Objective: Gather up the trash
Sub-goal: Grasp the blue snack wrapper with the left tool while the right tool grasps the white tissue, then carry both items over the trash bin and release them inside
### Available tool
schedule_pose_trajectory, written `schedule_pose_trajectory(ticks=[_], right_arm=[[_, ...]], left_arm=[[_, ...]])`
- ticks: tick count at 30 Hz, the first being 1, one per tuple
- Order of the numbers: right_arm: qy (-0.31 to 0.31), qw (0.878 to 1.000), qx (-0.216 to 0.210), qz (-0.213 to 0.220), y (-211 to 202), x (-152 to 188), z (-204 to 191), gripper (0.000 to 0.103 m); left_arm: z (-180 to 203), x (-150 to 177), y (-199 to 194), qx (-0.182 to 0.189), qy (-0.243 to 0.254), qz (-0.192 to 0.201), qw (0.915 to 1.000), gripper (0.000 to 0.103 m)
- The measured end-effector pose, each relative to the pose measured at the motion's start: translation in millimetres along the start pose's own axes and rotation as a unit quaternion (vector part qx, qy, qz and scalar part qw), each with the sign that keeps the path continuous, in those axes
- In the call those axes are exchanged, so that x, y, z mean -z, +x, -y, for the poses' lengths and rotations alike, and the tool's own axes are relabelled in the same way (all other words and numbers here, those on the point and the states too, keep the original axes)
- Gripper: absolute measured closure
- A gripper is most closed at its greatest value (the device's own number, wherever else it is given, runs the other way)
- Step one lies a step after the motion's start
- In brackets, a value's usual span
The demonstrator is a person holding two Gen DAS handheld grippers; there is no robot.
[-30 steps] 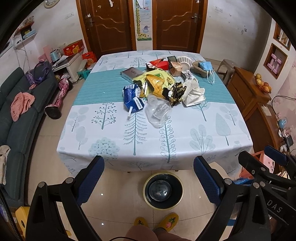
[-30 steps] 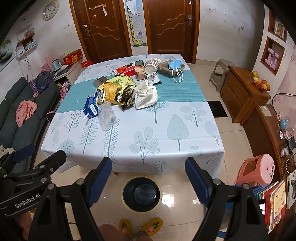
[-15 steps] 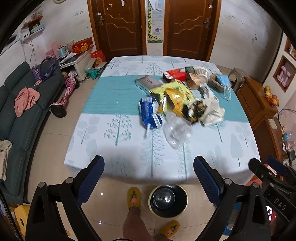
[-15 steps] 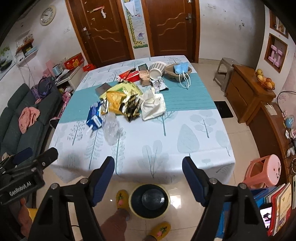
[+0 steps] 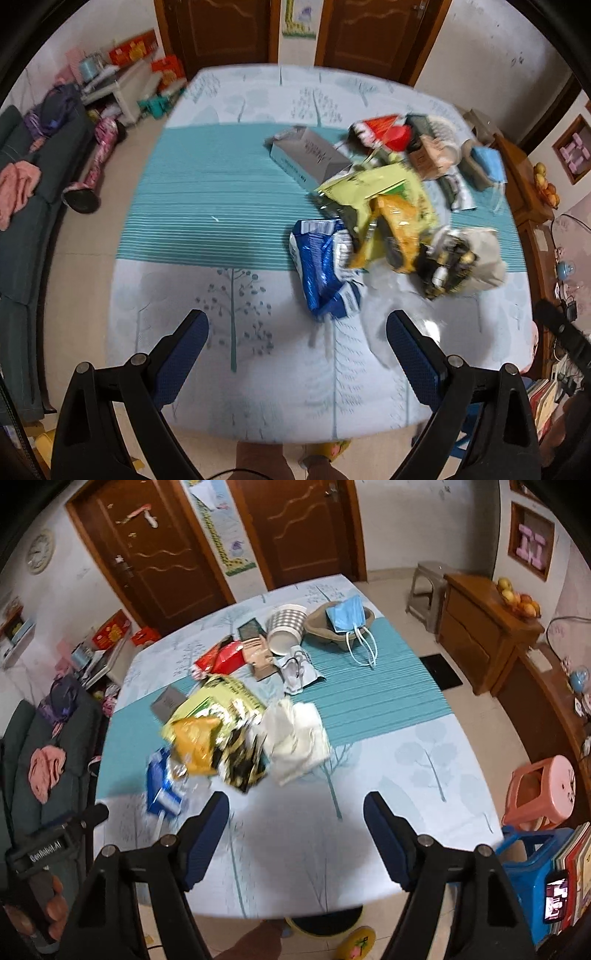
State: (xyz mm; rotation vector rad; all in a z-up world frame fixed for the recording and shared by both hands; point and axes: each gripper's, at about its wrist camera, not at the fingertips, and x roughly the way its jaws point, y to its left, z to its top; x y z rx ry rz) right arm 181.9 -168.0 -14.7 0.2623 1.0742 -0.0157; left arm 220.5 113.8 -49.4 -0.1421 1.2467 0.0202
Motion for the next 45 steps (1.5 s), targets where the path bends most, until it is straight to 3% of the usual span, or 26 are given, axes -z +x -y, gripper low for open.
schedule_pose_trajectory(ticks=[8, 11, 13, 17, 19, 21, 26, 29, 34, 37, 42, 45], right_arm=[[0.013, 0.999, 0.025, -0.026, 62, -40, 0, 0.027], [0.010, 0.999, 0.028, -0.038, 81, -47, 1, 0.029], [0.006, 0.998, 0.024, -0.051, 92, -49, 0, 0.036], [0.001, 0.997, 0.014, -0.075, 109, -47, -4, 0.040], [-0.005, 0.997, 0.017, -0.076, 113, -45, -5, 0.043], [-0.004, 0.997, 0.009, -0.078, 115, -43, -4, 0.049], [-0.004, 0.997, 0.003, -0.073, 115, -42, 0, 0.054], [0.000, 0.998, -0.008, -0.067, 111, -40, 5, 0.068], [0.016, 0.998, -0.038, -0.056, 101, -42, 15, 0.087], [0.015, 0.998, -0.046, -0.046, 91, -42, 15, 0.093], [0.016, 0.998, -0.054, -0.028, 67, -42, 18, 0.095], [0.017, 0.998, -0.063, -0.018, 50, -41, 19, 0.095]], left_arm=[[-15, -39, 71, 0.019, -0.007, -0.064, 0.9977, 0.008], [-16, -47, 92, 0.030, -0.013, -0.086, 0.9958, 0.013], [-15, -49, 100, 0.035, -0.014, -0.097, 0.9946, 0.015], [-10, -49, 114, 0.045, -0.009, -0.112, 0.9926, 0.018], [-9, -48, 121, 0.050, -0.009, -0.122, 0.9912, 0.028], [-5, -48, 128, 0.054, -0.011, -0.135, 0.9893, 0.031], [11, -47, 132, 0.054, 0.004, -0.133, 0.9897, 0.038], [21, -43, 127, 0.063, 0.012, -0.131, 0.9893, 0.066], [38, -38, 117, 0.047, 0.030, -0.114, 0.9919, 0.073], [45, -35, 104, 0.043, 0.038, -0.103, 0.9930, 0.078], [45, -34, 88, 0.023, 0.026, -0.109, 0.9935, 0.080], [21, -35, 70, 0.024, 0.014, -0.106, 0.9940, 0.080]])
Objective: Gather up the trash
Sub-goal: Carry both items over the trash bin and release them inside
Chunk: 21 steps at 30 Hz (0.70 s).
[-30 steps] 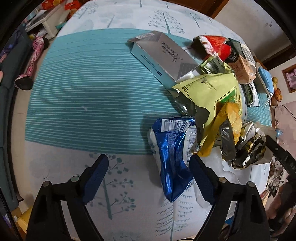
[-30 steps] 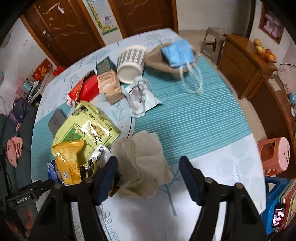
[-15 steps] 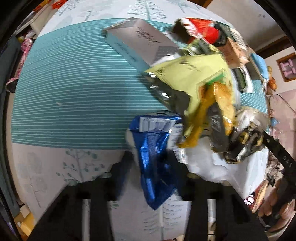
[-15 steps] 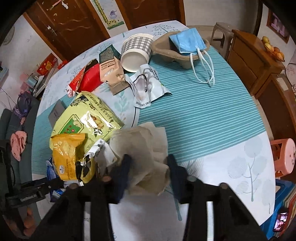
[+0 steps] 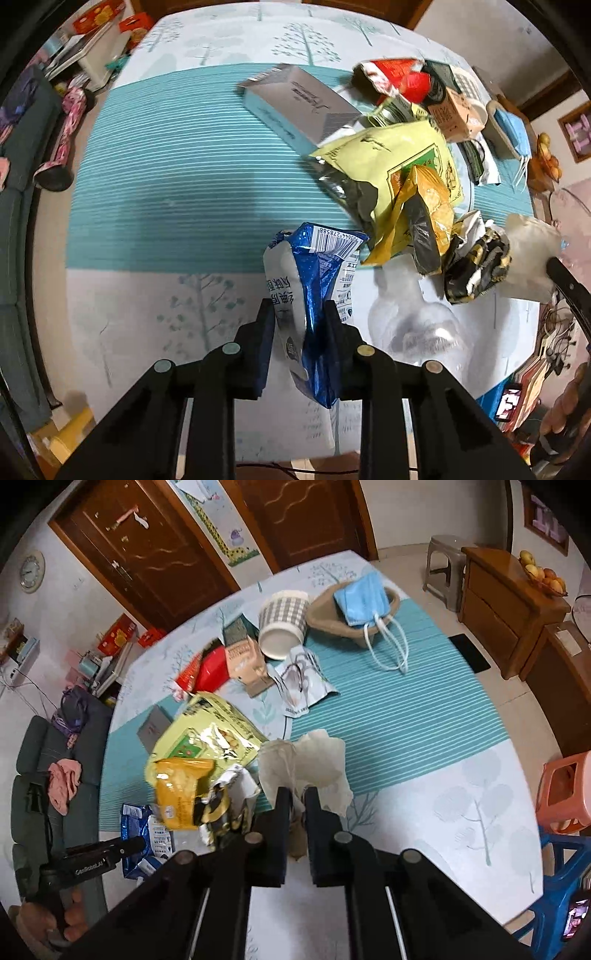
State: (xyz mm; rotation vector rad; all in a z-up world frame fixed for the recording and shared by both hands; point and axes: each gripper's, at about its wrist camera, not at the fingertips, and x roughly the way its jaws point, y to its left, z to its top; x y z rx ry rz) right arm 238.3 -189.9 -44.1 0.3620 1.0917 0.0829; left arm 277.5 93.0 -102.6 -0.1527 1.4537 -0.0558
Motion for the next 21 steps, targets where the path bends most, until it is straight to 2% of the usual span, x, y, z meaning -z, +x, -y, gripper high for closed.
schedule_pose_trajectory(ticks=[4, 10, 15, 21], right_arm=[[-0.015, 1.000, -0.008, 0.020, -31, 6, -3, 0.095], [-0.050, 0.997, -0.030, 0.045, -79, 25, -6, 0.095], [-0.101, 0.993, -0.044, 0.050, -111, 52, -8, 0.095], [-0.138, 0.988, -0.066, 0.035, -140, 100, 2, 0.095]], left_arm=[[-9, 18, -33, -0.001, -0.006, 0.015, 0.9999, 0.080], [-7, 56, -85, -0.001, 0.001, 0.060, 0.9982, 0.080], [8, 105, -109, 0.009, -0.005, 0.089, 0.9959, 0.080], [30, 183, -110, 0.018, -0.021, 0.084, 0.9960, 0.080]])
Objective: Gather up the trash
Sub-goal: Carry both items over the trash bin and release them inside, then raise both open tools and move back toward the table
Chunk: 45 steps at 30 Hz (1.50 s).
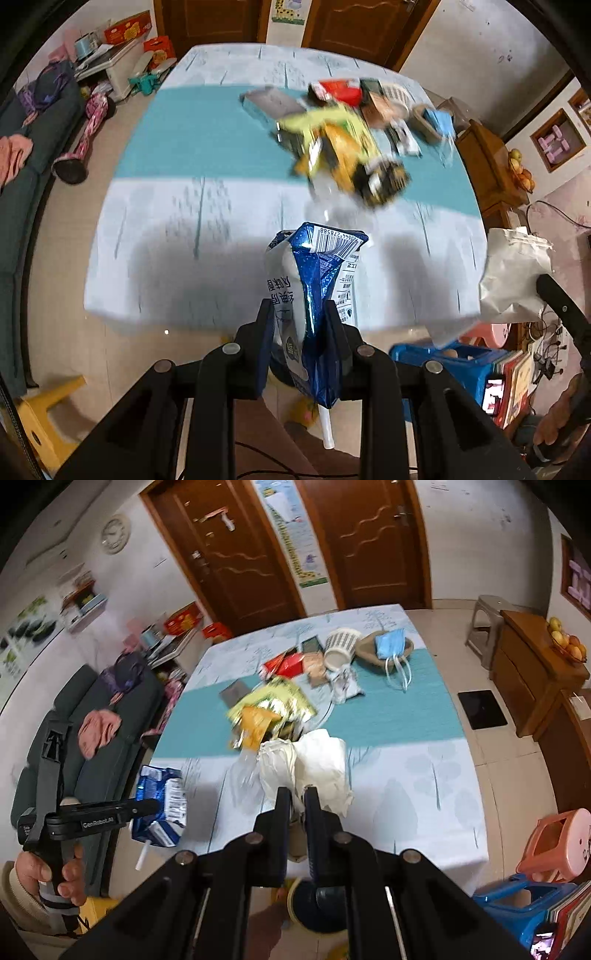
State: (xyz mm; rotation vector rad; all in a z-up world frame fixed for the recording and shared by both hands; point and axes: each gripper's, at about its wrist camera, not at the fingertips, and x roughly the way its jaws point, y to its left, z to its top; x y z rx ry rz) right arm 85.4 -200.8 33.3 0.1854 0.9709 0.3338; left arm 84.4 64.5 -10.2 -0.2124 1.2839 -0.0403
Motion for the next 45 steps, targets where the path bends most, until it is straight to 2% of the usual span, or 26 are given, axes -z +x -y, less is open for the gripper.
schedule_pose_trajectory(ticks=[6, 13, 17, 23, 29, 35, 38, 39, 42, 44, 45], right_arm=[[-0.014, 0.999, -0.015, -0.042, -5, 54, -5, 0.095], [0.003, 0.996, -0.013, -0.089, 10, 111, -4, 0.095], [0.028, 0.992, -0.009, -0.122, 35, 145, 4, 0.095], [0.064, 0.985, 0.019, -0.161, 104, 206, 21, 0.095], [0.095, 0.977, 0.050, -0.185, 206, 271, 48, 0.095], [0.091, 0.971, 0.075, -0.210, 311, 327, 75, 0.094], [0.086, 0.968, 0.077, -0.222, 352, 346, 88, 0.093], [0.089, 0.967, 0.075, -0.228, 362, 351, 91, 0.089], [0.112, 0.961, 0.076, -0.240, 389, 363, 105, 0.087], [0.121, 0.961, 0.075, -0.236, 395, 364, 109, 0.077], [0.123, 0.962, 0.076, -0.233, 395, 364, 110, 0.072]], left_arm=[[11, 62, 11, -0.008, -0.001, -0.039, 0.9992, 0.080], [17, 106, 34, -0.022, 0.014, -0.079, 0.9966, 0.080], [22, 129, 61, -0.023, 0.033, -0.091, 0.9950, 0.080], [16, 164, 135, -0.022, 0.041, -0.102, 0.9936, 0.079], [5, 195, 254, -0.018, 0.046, -0.108, 0.9930, 0.079], [-4, 213, 364, -0.025, 0.053, -0.122, 0.9908, 0.079], [-6, 222, 404, -0.030, 0.073, -0.133, 0.9880, 0.078], [-8, 223, 413, -0.033, 0.079, -0.137, 0.9869, 0.078], [-8, 226, 436, -0.041, 0.096, -0.146, 0.9837, 0.078], [-8, 225, 440, -0.045, 0.102, -0.144, 0.9833, 0.075], [-8, 224, 439, -0.044, 0.104, -0.140, 0.9837, 0.068]])
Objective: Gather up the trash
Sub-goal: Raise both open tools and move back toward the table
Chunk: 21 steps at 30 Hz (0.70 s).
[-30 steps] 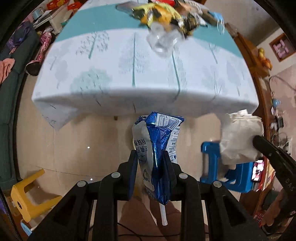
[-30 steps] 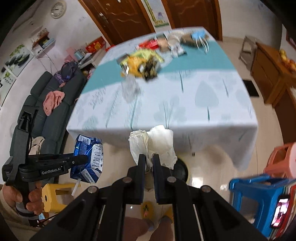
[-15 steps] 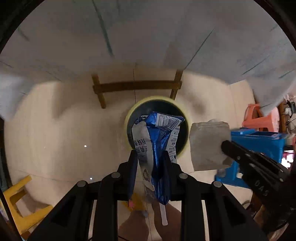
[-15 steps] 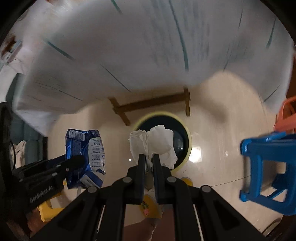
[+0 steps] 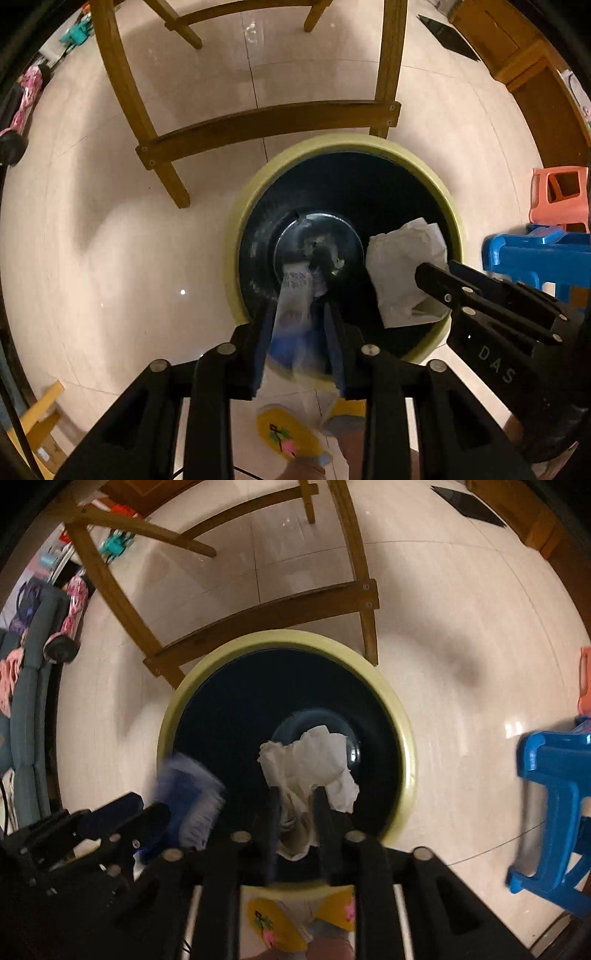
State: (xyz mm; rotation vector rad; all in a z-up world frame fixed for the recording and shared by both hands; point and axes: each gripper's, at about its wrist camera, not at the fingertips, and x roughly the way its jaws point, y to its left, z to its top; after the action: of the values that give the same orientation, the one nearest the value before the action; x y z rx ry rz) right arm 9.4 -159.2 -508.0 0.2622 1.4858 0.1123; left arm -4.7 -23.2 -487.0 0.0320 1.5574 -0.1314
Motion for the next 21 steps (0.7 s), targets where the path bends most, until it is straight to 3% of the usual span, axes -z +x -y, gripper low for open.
schedule_pose_trajectory(ticks=[1, 4, 8, 12, 21], right_arm=[[0.003, 1.000, -0.003, 0.005, -2, -1, 1, 0.070], [0.005, 1.000, -0.010, 0.016, -11, -2, 0, 0.064], [0.010, 0.999, -0.009, 0.029, -36, -4, -3, 0.057], [0.012, 0.999, -0.010, 0.045, -82, -2, -8, 0.056], [0.015, 0.996, -0.035, 0.079, -227, 14, -38, 0.056]], left_arm=[[2, 0, 0, -0.002, 0.000, 0.003, 1.0000, 0.057], [-4, -2, -10, -0.009, -0.005, 0.023, 0.9997, 0.038], [-12, -5, -34, -0.009, -0.012, 0.029, 0.9995, 0.032], [-17, 2, -75, -0.009, -0.011, 0.042, 0.9990, 0.027], [-33, 33, -238, 0.002, -0.012, 0.088, 0.9961, 0.027]])
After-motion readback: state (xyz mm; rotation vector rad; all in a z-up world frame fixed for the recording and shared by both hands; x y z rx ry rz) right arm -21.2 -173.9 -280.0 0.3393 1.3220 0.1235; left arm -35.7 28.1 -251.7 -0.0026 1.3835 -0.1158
